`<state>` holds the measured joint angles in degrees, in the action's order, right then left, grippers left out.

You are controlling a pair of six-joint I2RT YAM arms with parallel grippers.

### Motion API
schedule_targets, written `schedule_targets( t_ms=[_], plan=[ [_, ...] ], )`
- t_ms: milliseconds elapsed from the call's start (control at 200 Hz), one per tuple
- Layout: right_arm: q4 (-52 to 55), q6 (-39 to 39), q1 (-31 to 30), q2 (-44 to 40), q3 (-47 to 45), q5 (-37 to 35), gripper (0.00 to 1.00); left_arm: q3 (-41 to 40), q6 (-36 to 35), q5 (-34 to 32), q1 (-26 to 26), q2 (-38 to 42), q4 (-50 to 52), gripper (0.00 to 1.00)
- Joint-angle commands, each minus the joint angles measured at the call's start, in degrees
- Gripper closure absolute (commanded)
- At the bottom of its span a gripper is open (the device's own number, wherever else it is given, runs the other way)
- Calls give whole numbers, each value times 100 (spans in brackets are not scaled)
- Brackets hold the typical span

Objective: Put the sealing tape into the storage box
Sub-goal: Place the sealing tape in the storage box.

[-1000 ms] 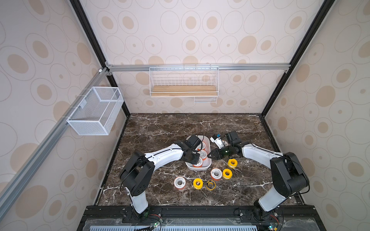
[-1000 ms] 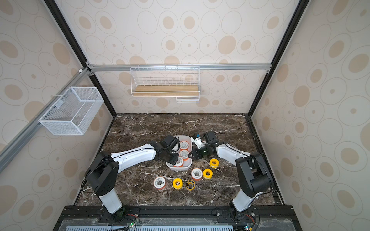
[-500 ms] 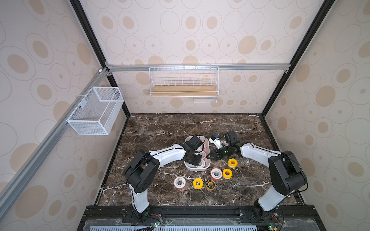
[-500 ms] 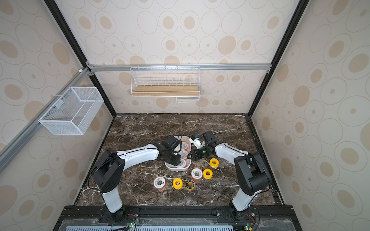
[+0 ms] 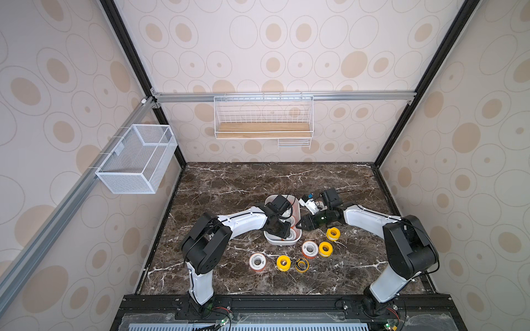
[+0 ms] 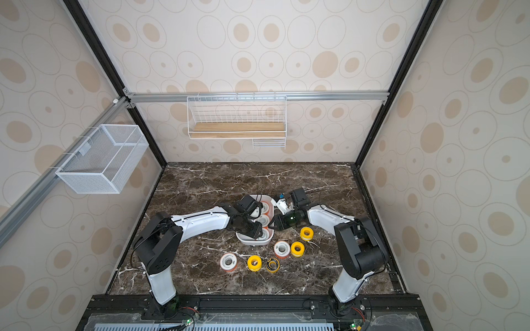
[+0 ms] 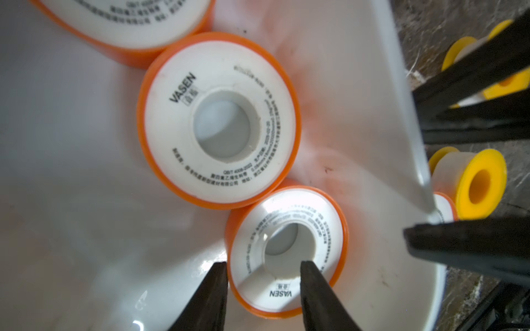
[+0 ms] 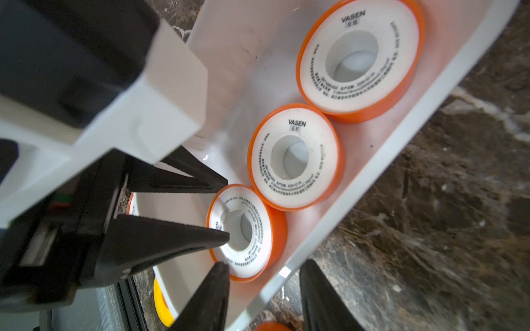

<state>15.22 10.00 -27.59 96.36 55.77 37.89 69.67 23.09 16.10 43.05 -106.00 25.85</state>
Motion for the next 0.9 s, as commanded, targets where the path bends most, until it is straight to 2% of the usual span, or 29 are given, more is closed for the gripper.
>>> schedule_targets(
  t_ms=[0,190,381,746,896],
  plan=[
    [89,-88,-30,85,154,80,55,179,9,145,59,-88,-84,54],
    [59,-82,-29,-20,104,-53,54,172,64,185,46,59,-111,54],
    [-115,-52,-30,-426,-131,-655,51,123,24,-214,48,561,103,43],
    [-230,-24,-31,-1339,-574,-2061,48,-692,72,-1681,-57,2221,19,38],
    [165,32,-35,-1450,-515,-2744,47,-1220,172,-1683,-442,2943,-49,38]
  ],
)
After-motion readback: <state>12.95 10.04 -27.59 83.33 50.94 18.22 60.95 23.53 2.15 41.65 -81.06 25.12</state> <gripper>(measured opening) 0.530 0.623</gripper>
